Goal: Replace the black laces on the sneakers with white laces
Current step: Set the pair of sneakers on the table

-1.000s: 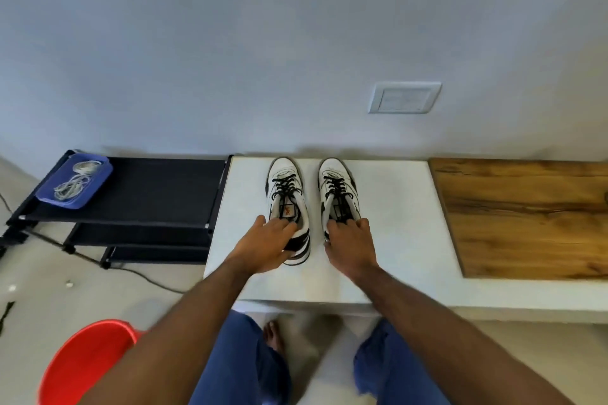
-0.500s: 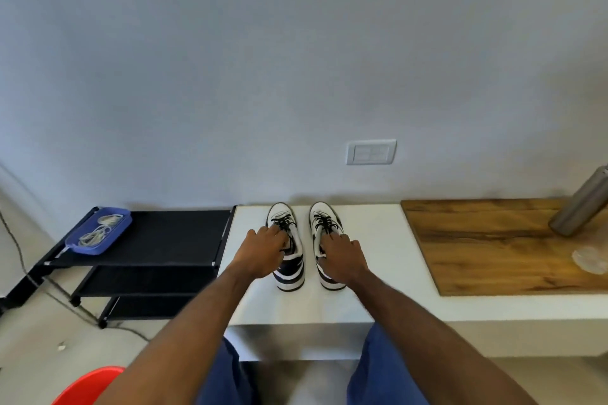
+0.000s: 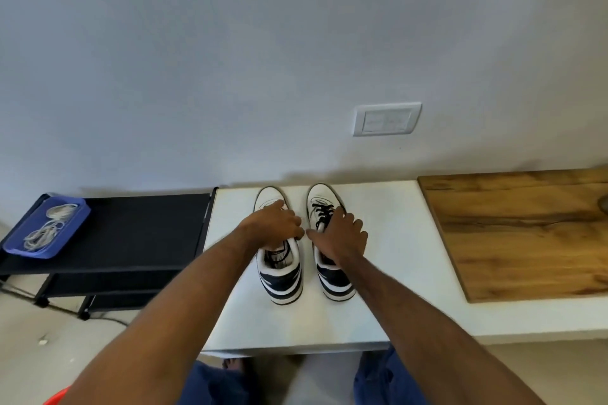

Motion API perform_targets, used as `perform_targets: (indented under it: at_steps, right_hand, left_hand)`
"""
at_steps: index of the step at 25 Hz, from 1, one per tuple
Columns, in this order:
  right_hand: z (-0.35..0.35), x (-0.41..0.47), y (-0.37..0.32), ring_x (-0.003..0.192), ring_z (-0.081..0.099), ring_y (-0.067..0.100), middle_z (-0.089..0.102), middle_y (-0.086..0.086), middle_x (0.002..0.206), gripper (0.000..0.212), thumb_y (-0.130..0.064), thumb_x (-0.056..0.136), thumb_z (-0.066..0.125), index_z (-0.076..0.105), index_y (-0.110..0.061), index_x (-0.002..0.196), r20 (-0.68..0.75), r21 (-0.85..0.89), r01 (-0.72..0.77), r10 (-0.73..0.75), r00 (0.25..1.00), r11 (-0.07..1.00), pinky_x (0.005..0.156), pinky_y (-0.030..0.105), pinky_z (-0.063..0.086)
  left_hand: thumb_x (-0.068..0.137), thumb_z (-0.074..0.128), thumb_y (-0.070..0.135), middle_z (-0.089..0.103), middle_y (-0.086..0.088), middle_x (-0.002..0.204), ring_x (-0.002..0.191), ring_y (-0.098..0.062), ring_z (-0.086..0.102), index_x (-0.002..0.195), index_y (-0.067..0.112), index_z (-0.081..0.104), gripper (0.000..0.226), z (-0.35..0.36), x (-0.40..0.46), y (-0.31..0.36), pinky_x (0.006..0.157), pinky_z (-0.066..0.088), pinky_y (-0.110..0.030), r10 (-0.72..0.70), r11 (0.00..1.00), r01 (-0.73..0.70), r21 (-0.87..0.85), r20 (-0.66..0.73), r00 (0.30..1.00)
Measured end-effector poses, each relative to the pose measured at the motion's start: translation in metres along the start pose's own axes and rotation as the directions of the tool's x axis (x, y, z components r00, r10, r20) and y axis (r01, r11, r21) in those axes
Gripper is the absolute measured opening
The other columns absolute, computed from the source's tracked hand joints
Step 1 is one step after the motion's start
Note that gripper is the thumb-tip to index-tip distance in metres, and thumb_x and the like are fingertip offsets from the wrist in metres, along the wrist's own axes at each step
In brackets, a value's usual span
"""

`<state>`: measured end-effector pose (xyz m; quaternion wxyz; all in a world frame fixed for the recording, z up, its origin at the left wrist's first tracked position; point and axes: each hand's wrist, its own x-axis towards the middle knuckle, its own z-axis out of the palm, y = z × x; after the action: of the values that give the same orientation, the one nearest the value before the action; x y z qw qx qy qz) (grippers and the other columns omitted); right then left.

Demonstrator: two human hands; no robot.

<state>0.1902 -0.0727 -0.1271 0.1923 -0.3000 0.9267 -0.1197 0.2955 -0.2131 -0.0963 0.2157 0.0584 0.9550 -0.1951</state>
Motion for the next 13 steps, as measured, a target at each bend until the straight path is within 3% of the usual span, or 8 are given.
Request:
perform_targets:
  at_steps: [3, 7, 10, 13]
  right_hand:
    - [0.011, 0.009, -0.009, 0.137, 0.035, 0.038, 0.031, 0.018, 0.152, 0.105, -0.061, 0.077, 0.074, 0.021, -0.014, 0.154, 0.105, -0.061, -0.021, 0.027, 0.994, 0.998, 0.104, 0.048, 0.044]
    - [0.008, 0.023, -0.007, 0.136, 0.042, 0.042, 0.033, 0.025, 0.154, 0.103, -0.051, 0.080, 0.073, 0.016, -0.013, 0.156, 0.185, -0.068, -0.030, 0.042, 0.982, 0.997, 0.104, 0.049, 0.047]
    - [-0.007, 0.022, 0.000, 0.132, 0.053, 0.035, 0.051, 0.017, 0.147, 0.095, -0.046, 0.088, 0.065, 0.015, -0.005, 0.158, 0.231, -0.150, 0.054, -0.019, 0.973, 0.987, 0.100, 0.041, 0.047]
    - [-0.028, 0.020, 0.009, 0.130, 0.055, 0.033, 0.054, 0.011, 0.145, 0.069, -0.029, 0.091, 0.059, 0.032, -0.009, 0.151, 0.235, -0.185, 0.107, -0.061, 0.970, 0.977, 0.102, 0.039, 0.045]
  left_hand:
    - [0.089, 0.052, 0.002, 0.070, -0.001, 0.107, 0.101, -0.026, 0.066, 0.123, 0.021, 0.065, 0.041, 0.009, 0.015, 0.001, 0.089, 0.049, -0.042, 0.118, 0.992, -0.119, 0.029, 0.045, 0.992]
    - [0.084, 0.055, -0.006, 0.068, -0.006, 0.084, 0.080, -0.030, 0.068, 0.103, 0.014, 0.067, 0.030, 0.008, 0.016, 0.001, 0.068, 0.057, -0.039, 0.125, 0.986, -0.130, 0.100, 0.060, 0.990]
    - [0.083, 0.054, -0.006, 0.068, -0.006, 0.086, 0.083, -0.031, 0.067, 0.100, 0.014, 0.062, 0.027, 0.002, -0.004, 0.003, 0.067, 0.056, -0.039, 0.038, 0.998, -0.041, 0.055, 0.054, 0.998]
    - [0.091, 0.053, 0.006, 0.069, -0.004, 0.100, 0.092, -0.030, 0.068, 0.115, 0.018, 0.059, 0.027, -0.001, -0.031, -0.006, 0.065, 0.046, -0.036, -0.137, 0.988, 0.140, -0.067, 0.038, 0.990]
